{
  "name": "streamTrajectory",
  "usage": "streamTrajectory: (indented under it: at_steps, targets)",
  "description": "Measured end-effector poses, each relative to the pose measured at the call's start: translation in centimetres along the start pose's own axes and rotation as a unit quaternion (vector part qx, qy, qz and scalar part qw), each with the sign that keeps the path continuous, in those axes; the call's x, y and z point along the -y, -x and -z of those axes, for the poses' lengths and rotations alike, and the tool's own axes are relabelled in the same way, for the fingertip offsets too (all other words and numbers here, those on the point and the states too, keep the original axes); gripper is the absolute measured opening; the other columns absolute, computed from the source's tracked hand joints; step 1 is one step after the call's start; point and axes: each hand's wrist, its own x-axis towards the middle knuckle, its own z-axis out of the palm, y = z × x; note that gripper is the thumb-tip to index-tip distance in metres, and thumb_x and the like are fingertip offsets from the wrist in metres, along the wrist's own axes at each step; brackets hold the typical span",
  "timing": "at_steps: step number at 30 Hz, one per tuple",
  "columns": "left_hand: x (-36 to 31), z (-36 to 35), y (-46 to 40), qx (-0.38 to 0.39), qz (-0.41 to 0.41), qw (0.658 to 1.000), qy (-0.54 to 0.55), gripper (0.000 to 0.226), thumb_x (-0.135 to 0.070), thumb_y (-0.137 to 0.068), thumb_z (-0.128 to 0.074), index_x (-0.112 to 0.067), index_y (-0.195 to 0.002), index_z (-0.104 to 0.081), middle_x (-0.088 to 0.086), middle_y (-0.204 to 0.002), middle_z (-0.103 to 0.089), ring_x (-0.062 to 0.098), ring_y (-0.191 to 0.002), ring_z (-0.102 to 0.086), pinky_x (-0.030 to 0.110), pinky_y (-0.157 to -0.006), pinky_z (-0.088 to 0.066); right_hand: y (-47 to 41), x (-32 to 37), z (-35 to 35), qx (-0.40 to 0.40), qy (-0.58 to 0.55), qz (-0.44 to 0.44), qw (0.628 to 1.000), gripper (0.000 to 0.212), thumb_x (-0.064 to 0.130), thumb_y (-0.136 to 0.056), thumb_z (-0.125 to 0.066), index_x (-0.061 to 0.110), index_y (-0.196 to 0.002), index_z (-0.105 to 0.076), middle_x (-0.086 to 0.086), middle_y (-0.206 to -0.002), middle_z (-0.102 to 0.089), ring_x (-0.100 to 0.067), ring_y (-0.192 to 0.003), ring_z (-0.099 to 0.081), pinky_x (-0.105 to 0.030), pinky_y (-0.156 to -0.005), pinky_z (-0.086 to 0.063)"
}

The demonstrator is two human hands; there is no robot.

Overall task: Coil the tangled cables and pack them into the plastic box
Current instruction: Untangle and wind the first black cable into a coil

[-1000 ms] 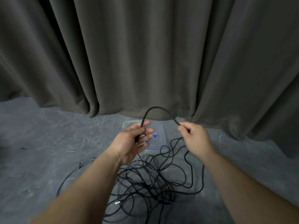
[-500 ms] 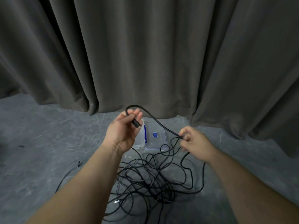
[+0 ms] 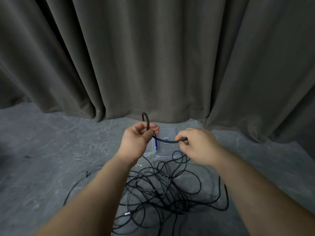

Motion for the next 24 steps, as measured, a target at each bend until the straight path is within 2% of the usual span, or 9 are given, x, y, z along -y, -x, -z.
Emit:
streamTrajectory:
  at_steps: [3,5,7,10,12,15,17,21,24]
  targets:
    - [0.5,0.0,0.0,0.041,0.014,0.998,-0.05,0.016,0.008,-0.094,-0.051,0.007,-0.107,-0.061,0.01,-0.091,-0.07,0.002,-0.071,-0.068,0.008,-0.061,-0.047,-0.3,1.6,1.7,0.052,-0.062,-0.003,0.997,0.029,0.016,-0.087,-0.051,0.029,-0.098,-0.074,0.01,-0.093,-0.069,-0.01,-0.081,-0.061,-0.025,-0.076,-0.047]
    - [0.6,-0.1,0.3,0.082,0.042,0.994,-0.061,0.016,0.002,-0.096,-0.051,0.003,-0.11,-0.061,0.009,-0.091,-0.071,0.005,-0.075,-0.069,0.015,-0.066,-0.051,-0.4,1.9,2.4,0.064,-0.122,0.005,0.99,0.028,0.014,-0.086,-0.053,0.028,-0.091,-0.076,0.014,-0.078,-0.065,-0.003,-0.069,-0.059,-0.022,-0.067,-0.045]
    - [0.5,-0.5,0.8,0.13,0.063,0.988,-0.062,0.017,-0.004,-0.099,-0.047,0.0,-0.108,-0.062,0.009,-0.09,-0.072,0.012,-0.079,-0.069,0.019,-0.069,-0.049,-0.6,2.1,2.7,0.053,-0.195,0.012,0.979,0.025,0.009,-0.084,-0.057,0.023,-0.085,-0.078,0.016,-0.072,-0.06,0.006,-0.063,-0.055,-0.012,-0.059,-0.037]
    - [-0.3,-1.3,1.5,0.16,0.086,0.983,-0.023,0.024,-0.008,-0.102,-0.037,-0.004,-0.101,-0.061,0.009,-0.075,-0.068,0.01,-0.059,-0.064,0.012,-0.054,-0.044,-1.1,1.8,2.2,-0.032,-0.387,-0.016,0.921,0.025,-0.003,-0.082,-0.062,0.019,-0.08,-0.073,0.011,-0.076,-0.066,0.007,-0.063,-0.058,-0.008,-0.064,-0.04]
    - [-0.8,-1.7,1.6,0.147,0.089,0.985,0.018,0.029,-0.011,-0.103,-0.034,-0.004,-0.099,-0.062,0.005,-0.06,-0.061,0.011,-0.049,-0.054,0.016,-0.051,-0.042,-1.5,1.2,1.5,-0.091,-0.48,-0.062,0.87,0.019,0.001,-0.08,-0.071,0.019,-0.077,-0.065,0.009,-0.069,-0.063,0.002,-0.06,-0.055,-0.013,-0.062,-0.042]
    - [-1.1,-2.3,1.6,0.128,0.072,0.987,0.06,0.035,-0.013,-0.102,-0.031,-0.002,-0.098,-0.064,0.003,-0.049,-0.046,0.011,-0.042,-0.036,0.023,-0.055,-0.037,-1.7,0.4,0.8,-0.124,-0.506,-0.126,0.844,0.015,0.013,-0.079,-0.076,0.016,-0.075,-0.062,0.011,-0.057,-0.057,-0.002,-0.053,-0.049,-0.014,-0.051,-0.039]
    - [-1.3,-2.7,1.7,0.133,0.066,0.985,0.086,0.035,-0.015,-0.102,-0.031,-0.003,-0.097,-0.063,0.002,-0.048,-0.043,0.011,-0.041,-0.031,0.028,-0.06,-0.037,-1.7,0.3,0.5,-0.117,-0.516,-0.128,0.839,0.012,0.012,-0.082,-0.073,0.016,-0.074,-0.065,0.009,-0.059,-0.059,-0.003,-0.053,-0.05,-0.016,-0.051,-0.039]
    - [-1.6,-3.0,1.7,0.154,0.078,0.977,0.126,0.037,-0.018,-0.103,-0.031,-0.005,-0.095,-0.064,0.003,-0.054,-0.048,0.011,-0.042,-0.034,0.029,-0.06,-0.037,-1.5,0.3,0.4,-0.084,-0.545,-0.098,0.829,0.016,0.004,-0.087,-0.065,0.016,-0.079,-0.071,0.001,-0.063,-0.062,-0.006,-0.058,-0.052,-0.019,-0.054,-0.04]
    - [-1.6,-2.6,1.4,0.186,0.102,0.963,0.165,0.034,-0.017,-0.099,-0.038,-0.004,-0.094,-0.069,0.002,-0.064,-0.055,0.01,-0.051,-0.048,0.026,-0.062,-0.043,-1.5,0.1,0.8,-0.076,-0.554,-0.101,0.823,0.018,0.005,-0.087,-0.065,0.018,-0.077,-0.072,-0.002,-0.069,-0.065,-0.007,-0.061,-0.052,-0.02,-0.057,-0.04]
